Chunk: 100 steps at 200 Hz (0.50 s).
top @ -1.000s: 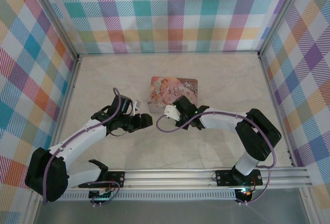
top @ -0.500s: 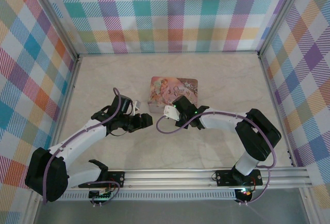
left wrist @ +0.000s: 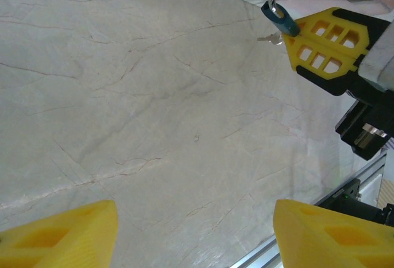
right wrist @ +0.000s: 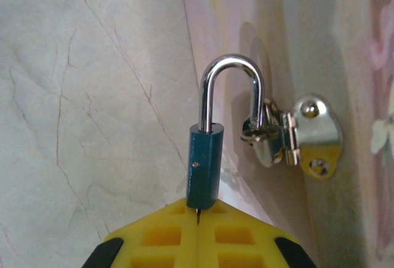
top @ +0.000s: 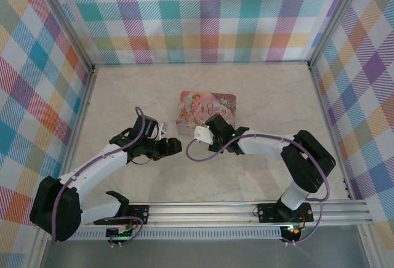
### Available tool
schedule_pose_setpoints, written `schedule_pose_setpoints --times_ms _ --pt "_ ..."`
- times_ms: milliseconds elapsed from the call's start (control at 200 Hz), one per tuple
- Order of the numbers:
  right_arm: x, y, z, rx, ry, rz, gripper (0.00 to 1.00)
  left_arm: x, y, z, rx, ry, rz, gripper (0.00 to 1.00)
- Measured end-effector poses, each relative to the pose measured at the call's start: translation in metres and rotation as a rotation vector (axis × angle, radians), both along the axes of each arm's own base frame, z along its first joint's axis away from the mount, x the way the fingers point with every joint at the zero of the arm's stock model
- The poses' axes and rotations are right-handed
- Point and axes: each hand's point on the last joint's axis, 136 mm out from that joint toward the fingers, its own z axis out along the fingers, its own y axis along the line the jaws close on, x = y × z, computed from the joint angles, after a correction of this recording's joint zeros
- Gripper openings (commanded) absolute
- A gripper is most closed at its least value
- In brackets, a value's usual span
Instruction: Unlock a padlock with a key
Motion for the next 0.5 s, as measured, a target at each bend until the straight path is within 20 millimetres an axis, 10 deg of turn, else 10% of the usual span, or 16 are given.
schedule_pose_setpoints --times_ms 500 --pt "0.0 0.01 0.026 0.091 -0.064 0.02 0.0 0.0 0.002 0.007 -0.008 -0.023 0.022 0.68"
